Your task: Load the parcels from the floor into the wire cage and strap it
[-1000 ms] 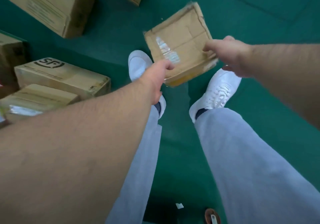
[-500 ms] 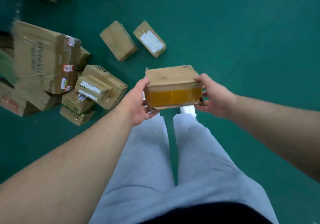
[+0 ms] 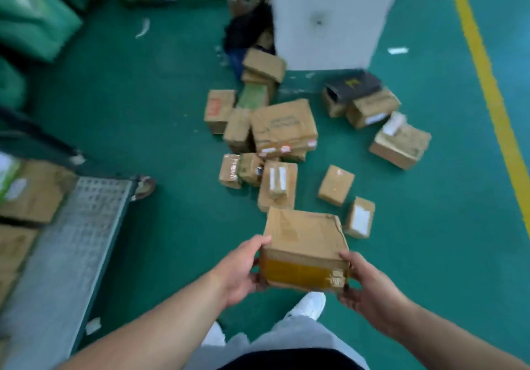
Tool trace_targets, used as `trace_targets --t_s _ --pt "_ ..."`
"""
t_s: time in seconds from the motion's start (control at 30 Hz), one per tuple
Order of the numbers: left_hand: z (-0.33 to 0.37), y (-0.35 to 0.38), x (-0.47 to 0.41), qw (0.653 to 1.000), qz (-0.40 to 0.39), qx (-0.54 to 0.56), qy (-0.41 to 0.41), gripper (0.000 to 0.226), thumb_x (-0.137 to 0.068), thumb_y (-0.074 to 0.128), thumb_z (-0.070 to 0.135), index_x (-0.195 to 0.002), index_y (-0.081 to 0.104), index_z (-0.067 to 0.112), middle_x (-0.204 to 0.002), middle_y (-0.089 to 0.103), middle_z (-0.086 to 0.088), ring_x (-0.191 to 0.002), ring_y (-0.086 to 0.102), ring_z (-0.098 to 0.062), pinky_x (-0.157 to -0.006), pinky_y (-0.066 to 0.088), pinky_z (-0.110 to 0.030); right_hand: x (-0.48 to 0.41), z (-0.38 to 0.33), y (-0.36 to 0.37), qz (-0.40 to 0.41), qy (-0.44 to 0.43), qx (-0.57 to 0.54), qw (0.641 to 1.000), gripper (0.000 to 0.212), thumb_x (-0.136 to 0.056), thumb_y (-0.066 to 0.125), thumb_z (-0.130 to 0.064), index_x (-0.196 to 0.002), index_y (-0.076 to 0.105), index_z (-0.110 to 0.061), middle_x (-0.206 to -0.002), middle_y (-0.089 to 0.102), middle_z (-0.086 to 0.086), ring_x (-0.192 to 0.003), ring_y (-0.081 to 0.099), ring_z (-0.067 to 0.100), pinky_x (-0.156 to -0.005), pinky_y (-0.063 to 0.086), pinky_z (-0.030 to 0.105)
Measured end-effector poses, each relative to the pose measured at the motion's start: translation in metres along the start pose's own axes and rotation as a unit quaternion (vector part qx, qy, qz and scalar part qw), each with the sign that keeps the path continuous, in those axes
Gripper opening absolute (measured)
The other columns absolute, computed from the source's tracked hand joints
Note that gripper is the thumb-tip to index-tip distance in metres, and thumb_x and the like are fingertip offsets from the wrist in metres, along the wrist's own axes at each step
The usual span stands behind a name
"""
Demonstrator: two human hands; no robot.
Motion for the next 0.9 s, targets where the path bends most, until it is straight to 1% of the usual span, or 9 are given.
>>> trace_targets --t_s 0.1,0.2,0.3,0.47,0.53,0.6,0.67,0.77,0.9 --pt "-0.012 -0.084 0.036 0.994 0.055 0.088 0.044 0.031 -0.101 0.055 0.040 -0.118 0.067 0.018 -0.101 0.059 -0.010 -0.076 0.060 -0.022 -0.068 0.053 -0.034 -0.004 0.009 0.088 -0.047 0.016 0.071 0.996 0.047 -0.092 0.070 -0.046 -0.129 0.060 -0.018 -0.118 0.068 0.008 -0.091 0.074 0.029 -0.082 0.057 0.039" --pt "-0.036 -0.175 0.066 0.971 0.101 0.203 0.077 0.027 -0.100 0.056 0.038 -0.112 0.068 0.017 -0.101 0.061 -0.012 -0.078 0.062 -0.024 -0.077 0.057 -0.041 0.002 0.029 0.184 -0.089 0.028 0.148 0.985 0.048 -0.091 0.070 -0.052 -0.128 0.056 -0.025 -0.129 0.062 0.008 -0.106 0.071 0.029 -0.096 0.055 0.041" --pt "-0.071 -0.278 0.101 0.940 0.139 0.298 0.092 0.030 -0.098 0.060 0.037 -0.118 0.066 0.015 -0.111 0.060 -0.016 -0.090 0.062 -0.030 -0.097 0.052 -0.050 0.019 0.073 0.289 -0.118 0.037 0.235 0.964 0.042 -0.093 0.065 -0.055 -0.124 0.054 -0.029 -0.126 0.060 0.009 -0.103 0.069 0.031 -0.095 0.055 0.041" --pt "-0.124 -0.430 0.171 0.888 0.197 0.377 0.174 0.029 -0.099 0.060 0.032 -0.115 0.073 0.013 -0.111 0.070 -0.009 -0.097 0.062 -0.026 -0.093 0.053 -0.048 0.040 0.173 0.450 -0.139 0.029 0.325 0.935 0.044 -0.090 0.063 -0.063 -0.115 0.049 -0.030 -0.124 0.056 0.010 -0.105 0.068 0.039 -0.100 0.054 0.047" --pt "-0.149 -0.486 0.198 0.868 0.223 0.402 0.188 0.032 -0.099 0.061 0.033 -0.120 0.072 0.012 -0.111 0.069 -0.007 -0.101 0.062 -0.026 -0.098 0.053 -0.048 0.046 0.214 0.506 -0.150 0.026 0.356 0.922 0.045 -0.089 0.066 -0.061 -0.116 0.051 -0.028 -0.127 0.059 0.012 -0.102 0.069 0.038 -0.091 0.057 0.044" --pt "-0.169 -0.526 0.217 0.859 0.236 0.420 0.172 0.034 -0.098 0.063 0.040 -0.123 0.070 0.018 -0.109 0.069 -0.003 -0.100 0.063 -0.025 -0.093 0.056 -0.047 0.052 0.241 0.554 -0.165 0.014 0.365 0.916 0.049 -0.086 0.070 -0.060 -0.119 0.055 -0.028 -0.130 0.061 0.011 -0.097 0.068 0.034 -0.079 0.057 0.038" --pt "-0.180 -0.554 0.232 0.852 0.238 0.441 0.152 0.036 -0.095 0.063 0.051 -0.121 0.070 0.027 -0.109 0.071 0.002 -0.102 0.067 -0.026 -0.087 0.056 -0.044 0.057 0.256 0.593 -0.181 -0.007 0.376 0.909 0.049 -0.086 0.072 -0.058 -0.119 0.058 -0.025 -0.128 0.064 0.009 -0.101 0.068 0.031 -0.082 0.059 0.039" --pt "-0.179 -0.593 0.246 0.840 0.232 0.469 0.145 0.037 -0.094 0.061 0.058 -0.118 0.068 0.030 -0.117 0.070 0.000 -0.115 0.067 -0.033 -0.102 0.052 -0.052 0.064 0.265 0.654 -0.204 -0.027 0.405 0.891 0.046 -0.087 0.072 -0.056 -0.115 0.060 -0.022 -0.123 0.065 0.009 -0.106 0.068 0.033 -0.082 0.058 0.040" --pt "-0.157 -0.648 0.251 0.797 0.247 0.523 0.172 0.037 -0.094 0.062 0.056 -0.121 0.064 0.032 -0.123 0.069 0.000 -0.115 0.065 -0.031 -0.103 0.050 -0.056 0.059 0.266 0.737 -0.222 -0.046 0.437 0.870 0.045 -0.087 0.073 -0.056 -0.114 0.061 -0.022 -0.120 0.065 0.009 -0.103 0.070 0.034 -0.091 0.059 0.045"
Point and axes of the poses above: each hand's wrist, its own x-axis away from the middle knuckle, its own y-axis out of the palm, z = x × y, the point moved 7 cm from there along -x, towards the middle knuckle
